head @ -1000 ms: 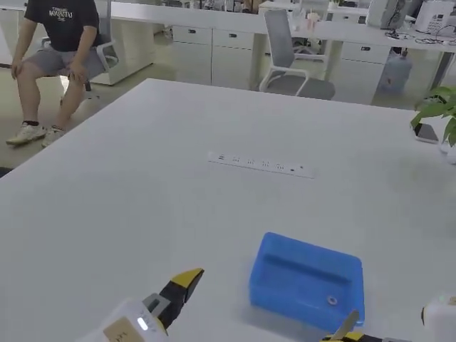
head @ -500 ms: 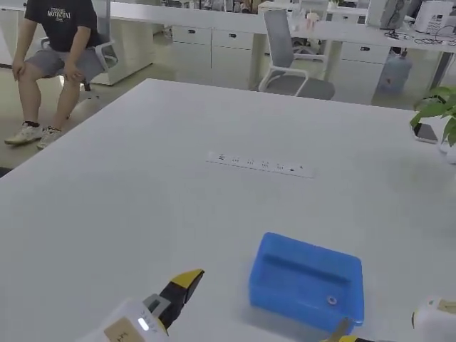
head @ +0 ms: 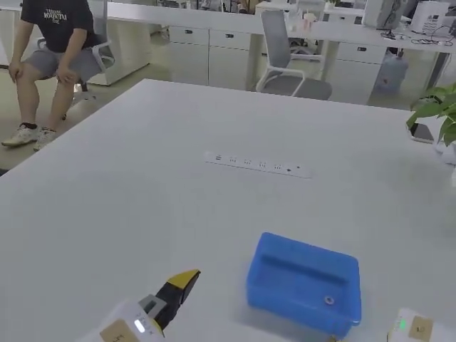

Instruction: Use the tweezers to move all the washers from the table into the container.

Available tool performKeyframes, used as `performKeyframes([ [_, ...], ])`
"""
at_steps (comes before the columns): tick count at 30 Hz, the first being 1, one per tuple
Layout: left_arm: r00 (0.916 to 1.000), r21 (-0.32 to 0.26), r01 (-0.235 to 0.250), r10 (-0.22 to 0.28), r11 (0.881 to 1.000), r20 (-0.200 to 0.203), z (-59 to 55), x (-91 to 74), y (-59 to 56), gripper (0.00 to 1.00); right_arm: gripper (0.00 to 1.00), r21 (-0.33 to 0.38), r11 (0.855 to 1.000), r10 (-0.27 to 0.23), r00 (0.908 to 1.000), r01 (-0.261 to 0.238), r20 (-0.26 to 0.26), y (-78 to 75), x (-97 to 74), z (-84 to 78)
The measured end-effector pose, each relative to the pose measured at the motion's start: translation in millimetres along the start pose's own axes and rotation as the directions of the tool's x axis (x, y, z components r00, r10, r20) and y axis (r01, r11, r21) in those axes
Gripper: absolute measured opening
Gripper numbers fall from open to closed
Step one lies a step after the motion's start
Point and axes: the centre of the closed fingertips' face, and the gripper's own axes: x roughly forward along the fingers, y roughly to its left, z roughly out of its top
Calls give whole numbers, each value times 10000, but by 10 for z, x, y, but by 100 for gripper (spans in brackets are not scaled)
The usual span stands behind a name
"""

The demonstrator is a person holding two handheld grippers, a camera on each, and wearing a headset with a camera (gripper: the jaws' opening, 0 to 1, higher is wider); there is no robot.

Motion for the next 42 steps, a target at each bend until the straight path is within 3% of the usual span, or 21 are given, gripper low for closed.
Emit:
performKeyframes([
  [4,10000,-12,-14,14,10000,12,0,-2,4,88,3,112,9999,-132,9999,131,71,-7,4,6],
  [6,10000,-13,-41,42,10000,55,8,-4,9,88,3,963,9944,-449,9989,437,105,-43,-1,14],
  [9,9999,-39,-89,89,10000,64,9,-7,17,88,3,1543,9867,-625,9959,519,653,-83,-30,112],
  [14,10000,-10,-53,53,10000,62,11,-7,7,88,3,1437,9863,-927,9926,808,783,-175,-161,236],
  [22,10000,-49,-28,29,10000,44,4,-8,8,88,3,2098,9705,-1463,9817,1187,1216,-328,-347,384],
  [32,10000,-20,-71,71,10000,-6,-12,-11,22,87,3,3150,9412,-1918,9607,1220,2010,-533,-490,602],
  [42,9997,-20,-235,235,9997,10,-8,-17,49,87,3,3761,9195,-2140,9485,1148,2337,-745,-517,689],
])
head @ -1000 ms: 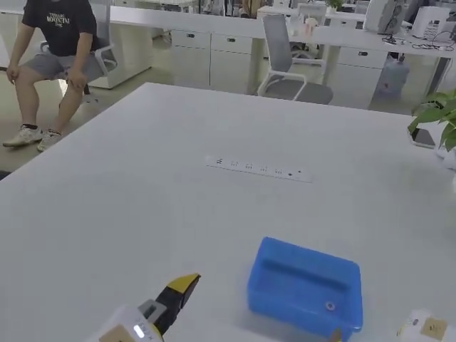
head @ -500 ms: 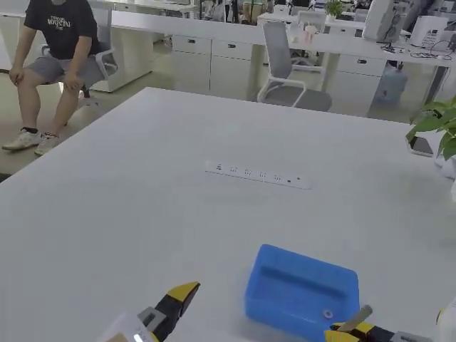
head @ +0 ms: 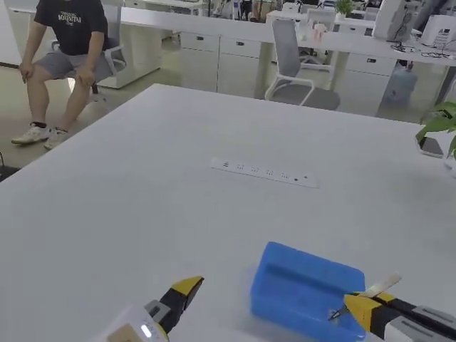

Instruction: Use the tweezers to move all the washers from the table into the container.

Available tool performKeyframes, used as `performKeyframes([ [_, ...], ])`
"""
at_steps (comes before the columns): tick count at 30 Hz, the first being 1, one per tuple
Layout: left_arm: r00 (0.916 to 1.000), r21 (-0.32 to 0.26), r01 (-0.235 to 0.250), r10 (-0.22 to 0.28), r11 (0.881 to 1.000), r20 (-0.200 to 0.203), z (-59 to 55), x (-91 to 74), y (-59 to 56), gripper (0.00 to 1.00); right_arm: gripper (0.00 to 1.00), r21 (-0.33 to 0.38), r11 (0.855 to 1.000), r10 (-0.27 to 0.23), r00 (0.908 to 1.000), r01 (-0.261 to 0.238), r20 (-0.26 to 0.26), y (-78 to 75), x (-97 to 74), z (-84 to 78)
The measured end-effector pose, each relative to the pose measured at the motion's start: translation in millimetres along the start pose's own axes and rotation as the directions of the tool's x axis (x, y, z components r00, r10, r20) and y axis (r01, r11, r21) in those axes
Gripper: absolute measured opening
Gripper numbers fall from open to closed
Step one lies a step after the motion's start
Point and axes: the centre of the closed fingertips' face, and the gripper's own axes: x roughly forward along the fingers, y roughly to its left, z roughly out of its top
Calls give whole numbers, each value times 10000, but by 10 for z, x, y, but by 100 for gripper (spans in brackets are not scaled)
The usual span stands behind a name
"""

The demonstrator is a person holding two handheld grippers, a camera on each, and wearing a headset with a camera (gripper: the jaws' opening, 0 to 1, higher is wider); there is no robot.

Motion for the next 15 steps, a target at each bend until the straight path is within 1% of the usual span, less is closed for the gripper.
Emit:
performKeyframes([
  [2,10000,33,-26,26,10000,-4,3,0,1,87,3,-92,9999,-61,10000,60,-40,-31,30,13],
  [6,9999,32,-102,102,9999,18,13,-3,13,87,3,-184,9998,-11,9999,8,-165,-98,91,12],
  [9,9999,27,-142,142,9999,-10,2,-5,27,87,3,109,9999,-21,9999,22,-104,-156,131,19],
  [11,9999,62,-115,115,9999,4,4,-4,22,87,3,161,9998,157,9995,-153,-271,-164,168,-22],
  [13,10000,86,-86,86,9999,5,6,-3,14,87,3,69,10000,39,9990,-36,-448,-211,178,-53],
  [15,10000,96,-81,82,9999,-30,4,-1,10,87,3,204,9998,11,9990,-2,-436,-249,180,-51],
])
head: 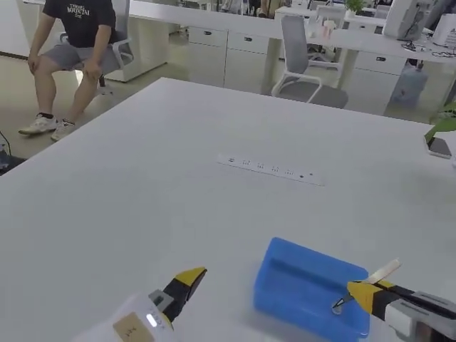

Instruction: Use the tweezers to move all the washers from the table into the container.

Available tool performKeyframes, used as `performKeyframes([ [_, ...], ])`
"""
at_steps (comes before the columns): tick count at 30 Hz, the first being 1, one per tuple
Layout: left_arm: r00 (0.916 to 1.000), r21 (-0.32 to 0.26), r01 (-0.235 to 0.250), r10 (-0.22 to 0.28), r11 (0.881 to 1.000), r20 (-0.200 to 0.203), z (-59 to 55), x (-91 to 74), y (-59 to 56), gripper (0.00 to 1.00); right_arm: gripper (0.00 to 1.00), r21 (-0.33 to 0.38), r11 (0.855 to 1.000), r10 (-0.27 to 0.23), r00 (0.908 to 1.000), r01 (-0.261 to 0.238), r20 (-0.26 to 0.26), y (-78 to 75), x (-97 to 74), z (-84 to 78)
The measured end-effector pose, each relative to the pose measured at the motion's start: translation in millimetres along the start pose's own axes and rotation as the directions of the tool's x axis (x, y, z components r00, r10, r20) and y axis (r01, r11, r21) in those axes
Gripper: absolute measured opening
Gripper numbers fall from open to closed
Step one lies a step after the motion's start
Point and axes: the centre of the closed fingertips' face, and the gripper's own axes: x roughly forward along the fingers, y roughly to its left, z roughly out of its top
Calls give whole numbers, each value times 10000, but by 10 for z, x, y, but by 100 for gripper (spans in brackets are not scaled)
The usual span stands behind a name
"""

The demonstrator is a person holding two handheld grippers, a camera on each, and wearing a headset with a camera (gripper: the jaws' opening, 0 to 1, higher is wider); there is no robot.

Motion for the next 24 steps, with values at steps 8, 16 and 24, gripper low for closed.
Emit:
performKeyframes([
  [8,10000,-13,-62,62,10000,-14,-2,2,15,87,3,-124,9999,-13,9999,11,-155,-31,50,40],
  [16,10000,-40,-22,23,10000,21,6,5,7,87,3,-498,9987,91,9989,-115,-470,-72,194,73],
  [24,10000,-53,-12,12,10000,-38,4,9,1,87,3,-833,9964,93,9981,-143,-601,-124,286,133],
])
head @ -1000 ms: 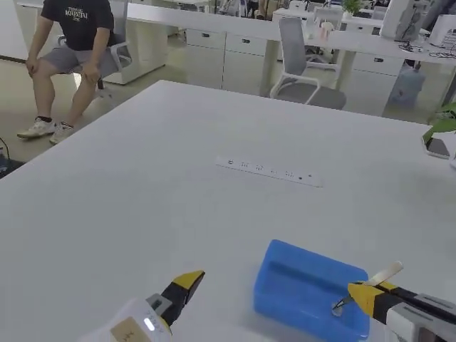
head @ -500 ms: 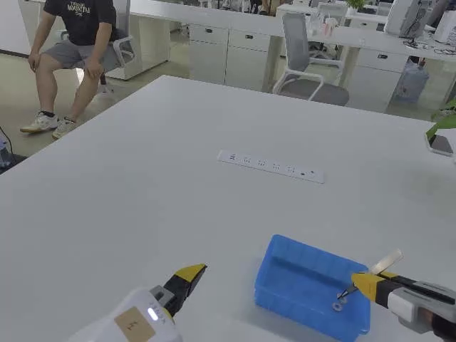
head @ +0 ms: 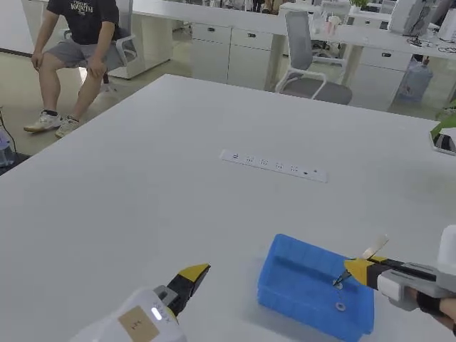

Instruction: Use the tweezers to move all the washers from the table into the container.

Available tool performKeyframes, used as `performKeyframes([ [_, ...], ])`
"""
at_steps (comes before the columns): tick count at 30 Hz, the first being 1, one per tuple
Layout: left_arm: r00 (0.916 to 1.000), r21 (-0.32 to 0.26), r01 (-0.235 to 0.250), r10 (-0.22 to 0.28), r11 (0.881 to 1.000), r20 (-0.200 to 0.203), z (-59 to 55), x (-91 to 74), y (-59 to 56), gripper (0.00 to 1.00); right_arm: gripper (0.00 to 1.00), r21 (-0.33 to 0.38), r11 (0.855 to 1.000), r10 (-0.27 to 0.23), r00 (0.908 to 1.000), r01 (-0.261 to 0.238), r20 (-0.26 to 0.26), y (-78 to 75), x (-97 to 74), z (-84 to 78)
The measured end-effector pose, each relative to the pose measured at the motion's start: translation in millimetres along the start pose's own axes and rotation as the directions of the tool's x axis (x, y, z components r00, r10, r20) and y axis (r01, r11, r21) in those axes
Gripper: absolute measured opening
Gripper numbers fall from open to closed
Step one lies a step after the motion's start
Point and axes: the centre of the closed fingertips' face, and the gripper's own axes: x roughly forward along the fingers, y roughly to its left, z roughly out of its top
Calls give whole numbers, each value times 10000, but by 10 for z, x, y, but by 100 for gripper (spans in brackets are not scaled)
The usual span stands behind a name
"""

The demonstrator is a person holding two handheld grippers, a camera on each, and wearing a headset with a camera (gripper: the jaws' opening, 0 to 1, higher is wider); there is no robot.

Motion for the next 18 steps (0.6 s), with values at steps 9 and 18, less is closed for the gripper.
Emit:
performKeyframes([
  [9,10000,-15,33,-33,10000,-39,-9,4,-5,87,3,-165,9999,-8,9996,3,-265,-66,139,-35],
  [18,10000,-23,-6,5,10000,-97,-26,3,6,87,3,-352,9993,105,9971,-132,-752,-49,254,-133],
])
